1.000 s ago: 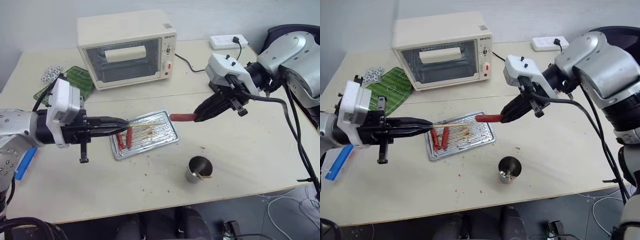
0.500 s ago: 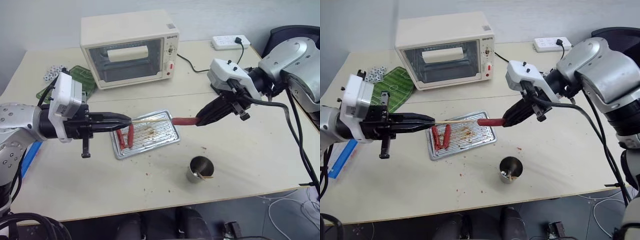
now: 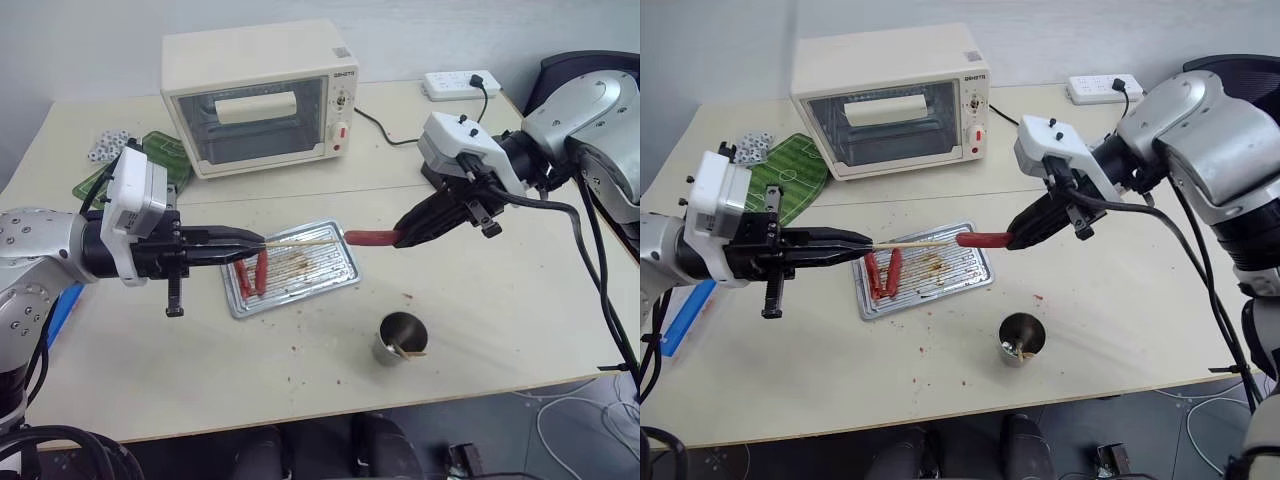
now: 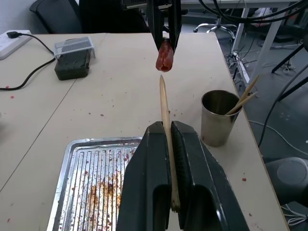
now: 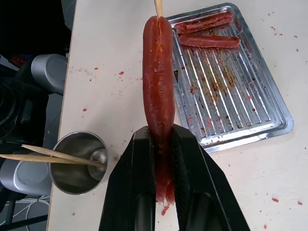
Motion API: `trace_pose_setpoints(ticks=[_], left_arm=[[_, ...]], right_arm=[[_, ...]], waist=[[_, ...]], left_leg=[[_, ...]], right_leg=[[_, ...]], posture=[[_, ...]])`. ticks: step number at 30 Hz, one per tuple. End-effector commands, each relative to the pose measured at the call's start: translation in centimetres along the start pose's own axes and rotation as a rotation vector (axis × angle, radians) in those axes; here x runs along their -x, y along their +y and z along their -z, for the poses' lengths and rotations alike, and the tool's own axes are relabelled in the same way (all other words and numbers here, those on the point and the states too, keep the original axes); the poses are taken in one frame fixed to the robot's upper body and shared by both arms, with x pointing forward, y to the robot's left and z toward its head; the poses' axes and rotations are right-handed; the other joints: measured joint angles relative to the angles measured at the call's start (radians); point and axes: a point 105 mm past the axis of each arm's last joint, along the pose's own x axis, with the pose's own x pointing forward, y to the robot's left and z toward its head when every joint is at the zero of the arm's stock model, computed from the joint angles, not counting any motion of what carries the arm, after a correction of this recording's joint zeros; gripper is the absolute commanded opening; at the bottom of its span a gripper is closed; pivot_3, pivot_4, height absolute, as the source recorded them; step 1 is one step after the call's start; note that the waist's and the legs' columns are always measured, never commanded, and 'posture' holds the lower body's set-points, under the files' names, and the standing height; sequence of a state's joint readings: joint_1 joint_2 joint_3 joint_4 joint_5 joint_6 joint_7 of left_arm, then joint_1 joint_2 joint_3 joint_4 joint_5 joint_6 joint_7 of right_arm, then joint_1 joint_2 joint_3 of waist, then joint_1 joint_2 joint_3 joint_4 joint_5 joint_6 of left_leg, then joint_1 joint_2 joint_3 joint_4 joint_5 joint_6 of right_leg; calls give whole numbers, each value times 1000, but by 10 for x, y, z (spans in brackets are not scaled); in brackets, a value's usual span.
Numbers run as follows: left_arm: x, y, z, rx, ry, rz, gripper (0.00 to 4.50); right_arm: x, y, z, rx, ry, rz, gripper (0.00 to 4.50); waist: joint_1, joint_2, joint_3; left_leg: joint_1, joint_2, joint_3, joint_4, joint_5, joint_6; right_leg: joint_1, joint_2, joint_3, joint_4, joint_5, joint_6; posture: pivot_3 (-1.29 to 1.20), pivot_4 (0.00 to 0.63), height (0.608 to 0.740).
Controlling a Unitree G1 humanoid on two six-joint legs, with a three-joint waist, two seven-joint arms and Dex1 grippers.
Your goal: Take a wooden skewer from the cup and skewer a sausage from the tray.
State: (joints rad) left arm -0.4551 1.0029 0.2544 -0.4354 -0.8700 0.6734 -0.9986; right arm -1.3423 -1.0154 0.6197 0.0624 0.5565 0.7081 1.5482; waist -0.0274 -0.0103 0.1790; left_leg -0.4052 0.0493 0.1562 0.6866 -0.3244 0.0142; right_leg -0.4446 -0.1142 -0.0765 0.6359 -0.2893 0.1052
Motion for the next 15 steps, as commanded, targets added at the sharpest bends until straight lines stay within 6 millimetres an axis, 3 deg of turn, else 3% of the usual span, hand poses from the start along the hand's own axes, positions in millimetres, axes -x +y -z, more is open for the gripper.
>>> trace_pose_setpoints(ticks=[1,15], left_arm=[[-1,-2,-8,-46,-6,14,0],[-1,-1,-5,-42,-2,17,0]], right_arm=[[6,7,-6,28,-18,-37,350],[7,0,-5,17,-15,-7,350]], waist=[[0,0,0],[0,0,0]], left_leg=[[0,0,0,0,0,0],[0,0,0,2,0,0]], right_leg=[[0,0,0,0,0,0],[0,0,0,2,0,0]], posture=[[0,150,740],[0,150,740]])
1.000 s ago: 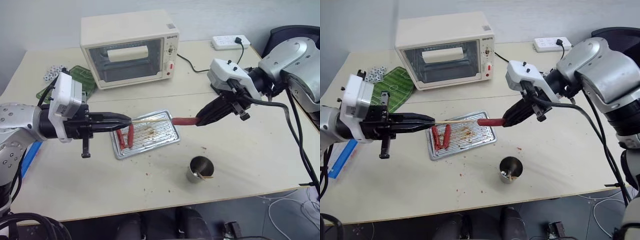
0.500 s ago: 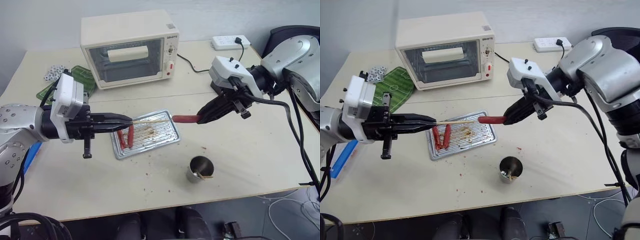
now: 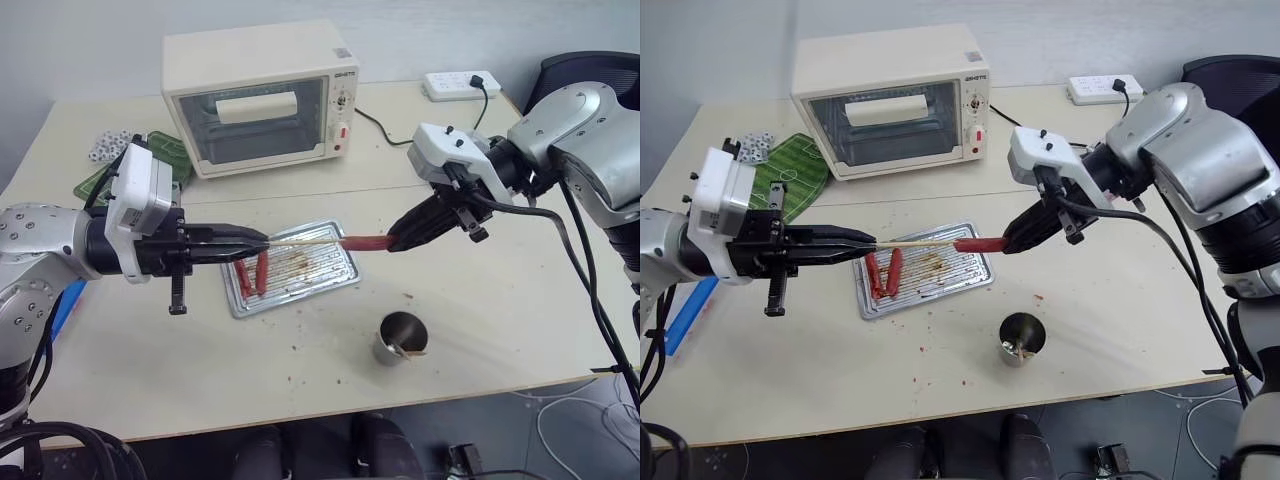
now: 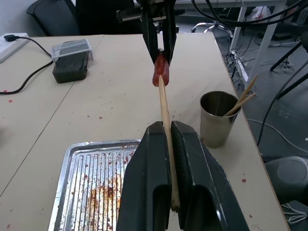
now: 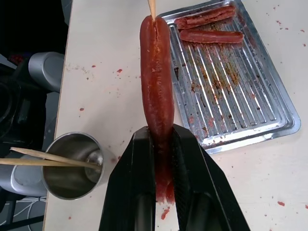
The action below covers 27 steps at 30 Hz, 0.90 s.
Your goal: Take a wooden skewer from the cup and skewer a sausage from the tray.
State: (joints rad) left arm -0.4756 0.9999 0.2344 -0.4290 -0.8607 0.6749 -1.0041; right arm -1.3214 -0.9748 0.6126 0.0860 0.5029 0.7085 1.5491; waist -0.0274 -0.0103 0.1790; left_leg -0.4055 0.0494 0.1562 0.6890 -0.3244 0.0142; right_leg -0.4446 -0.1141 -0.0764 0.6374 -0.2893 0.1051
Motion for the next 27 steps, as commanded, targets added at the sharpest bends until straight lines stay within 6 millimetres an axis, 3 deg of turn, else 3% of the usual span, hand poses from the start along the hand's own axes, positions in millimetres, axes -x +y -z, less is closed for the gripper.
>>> trace_pose_setpoints(ticks=[1,27], left_arm=[[3,-2,-3,-38,-2,2,0],[-1,5,-8,-77,-9,7,0]], right_arm=[[15,6,-11,33,-26,-12,350],[13,12,-9,31,-30,-26,350]], waist=[[0,0,0],[0,0,0]], left_leg=[[0,0,0,0,0,0],[-1,0,0,3,0,0]], right_leg=[[0,0,0,0,0,0],[0,0,0,2,0,0]], posture=[[0,150,740],[0,150,740]])
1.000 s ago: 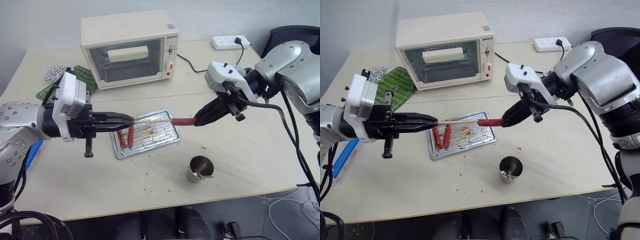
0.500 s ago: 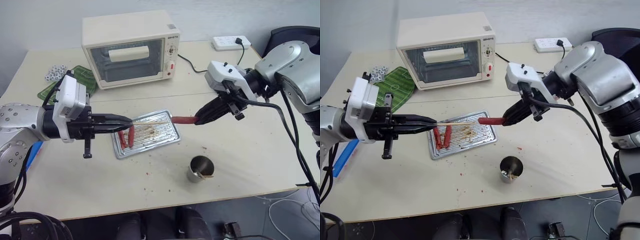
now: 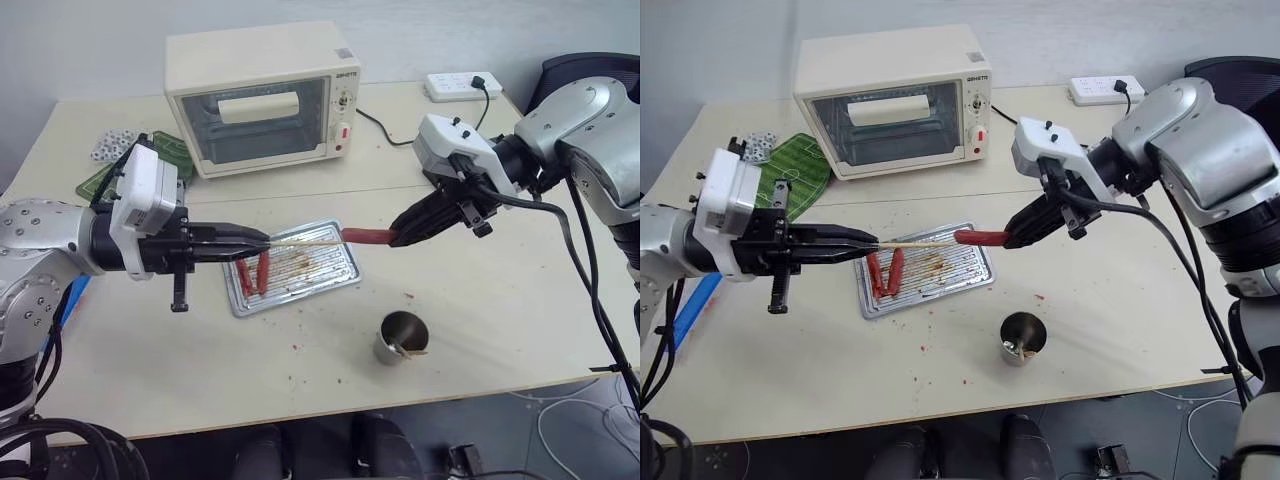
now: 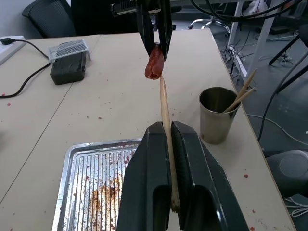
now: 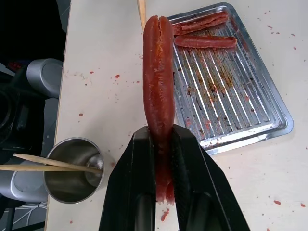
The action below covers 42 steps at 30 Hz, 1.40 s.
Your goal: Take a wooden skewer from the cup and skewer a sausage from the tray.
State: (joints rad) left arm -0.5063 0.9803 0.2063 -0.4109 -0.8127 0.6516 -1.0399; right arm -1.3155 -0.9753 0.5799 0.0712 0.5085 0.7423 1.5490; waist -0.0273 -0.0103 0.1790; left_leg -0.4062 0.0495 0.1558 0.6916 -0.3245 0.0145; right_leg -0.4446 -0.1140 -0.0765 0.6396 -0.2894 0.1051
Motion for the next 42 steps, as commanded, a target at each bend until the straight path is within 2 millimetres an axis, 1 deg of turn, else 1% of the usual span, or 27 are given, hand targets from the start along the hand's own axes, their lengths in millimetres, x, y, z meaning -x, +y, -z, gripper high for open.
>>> trace_pose_setpoints(ticks=[1,4,10,19,27,35,42], left_arm=[[3,4,-9,-49,-11,-18,0],[6,6,-8,-53,0,-27,0],[9,9,-7,-56,8,-36,0],[4,4,-7,-52,-5,-15,0],[1,4,-8,-52,-13,-10,0],[-2,4,-9,-52,-20,5,0],[7,6,-6,-46,4,-24,0]], right_arm=[[10,10,-4,39,-6,-34,350],[10,11,0,33,1,-31,350],[11,11,1,31,-4,-26,350],[11,10,-4,36,-17,-25,350],[9,11,-8,38,-28,-34,350],[7,7,-12,44,-40,-27,350],[10,5,-8,33,-33,-11,350]], waist=[[0,0,0],[1,0,0],[0,0,0],[1,0,0],[1,0,0],[1,0,0],[1,0,0]], left_leg=[[0,0,0,0,0,0],[0,0,0,0,0,0],[0,0,0,1,0,0],[0,0,0,2,0,0],[0,0,0,2,0,0],[0,0,0,2,0,0],[0,0,0,3,0,0]], right_leg=[[0,0,0,0,0,0],[0,0,0,0,0,0],[0,0,0,1,0,0],[0,0,0,2,0,0],[0,0,0,2,0,0],[0,0,0,2,0,0],[0,0,0,3,0,0]], posture=[[0,150,740],[0,150,740],[0,150,740],[0,150,740],[0,150,740],[0,150,740],[0,150,740]])
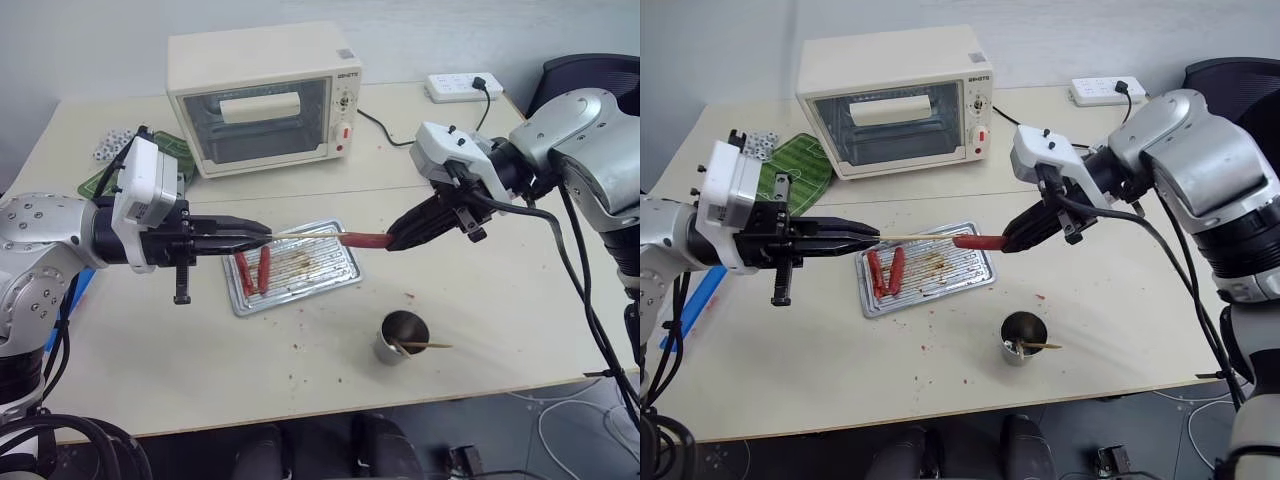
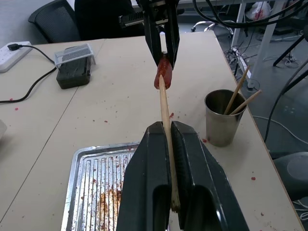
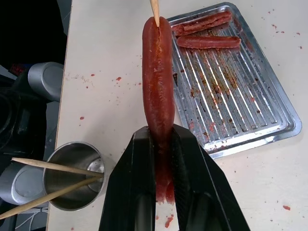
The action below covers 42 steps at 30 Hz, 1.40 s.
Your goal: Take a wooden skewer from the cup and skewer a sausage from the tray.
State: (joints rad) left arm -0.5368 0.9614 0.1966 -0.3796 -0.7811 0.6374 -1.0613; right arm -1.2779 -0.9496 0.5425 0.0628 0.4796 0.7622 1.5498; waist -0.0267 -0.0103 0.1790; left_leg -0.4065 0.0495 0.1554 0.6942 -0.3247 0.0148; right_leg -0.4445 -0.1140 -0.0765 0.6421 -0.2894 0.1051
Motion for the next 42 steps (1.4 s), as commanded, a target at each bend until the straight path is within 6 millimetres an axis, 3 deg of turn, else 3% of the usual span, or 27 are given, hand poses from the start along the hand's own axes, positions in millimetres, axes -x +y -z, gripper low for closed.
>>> trace_pose_setpoints(ticks=[1,19,41,42], left_arm=[[8,1,-4,-29,15,-24,0],[2,-1,-4,-34,1,-13,0],[-27,4,-5,-58,-49,79,0],[-25,5,-4,-55,-45,69,0]], right_arm=[[15,6,-11,49,-18,-10,350],[13,9,-15,56,-29,-25,350],[3,27,-43,197,-83,-107,350],[4,25,-43,197,-79,-91,596]], waist=[[0,0,0],[0,0,0],[2,0,0],[1,0,0]], left_leg=[[0,0,0,0,0,0],[0,0,0,0,0,0],[0,0,0,2,0,0],[0,0,0,2,0,0]], right_leg=[[0,0,0,0,0,0],[0,0,0,0,0,0],[0,0,0,1,0,0],[0,0,0,1,0,0]], posture=[[0,150,740],[0,150,740],[0,150,740],[0,150,740]])
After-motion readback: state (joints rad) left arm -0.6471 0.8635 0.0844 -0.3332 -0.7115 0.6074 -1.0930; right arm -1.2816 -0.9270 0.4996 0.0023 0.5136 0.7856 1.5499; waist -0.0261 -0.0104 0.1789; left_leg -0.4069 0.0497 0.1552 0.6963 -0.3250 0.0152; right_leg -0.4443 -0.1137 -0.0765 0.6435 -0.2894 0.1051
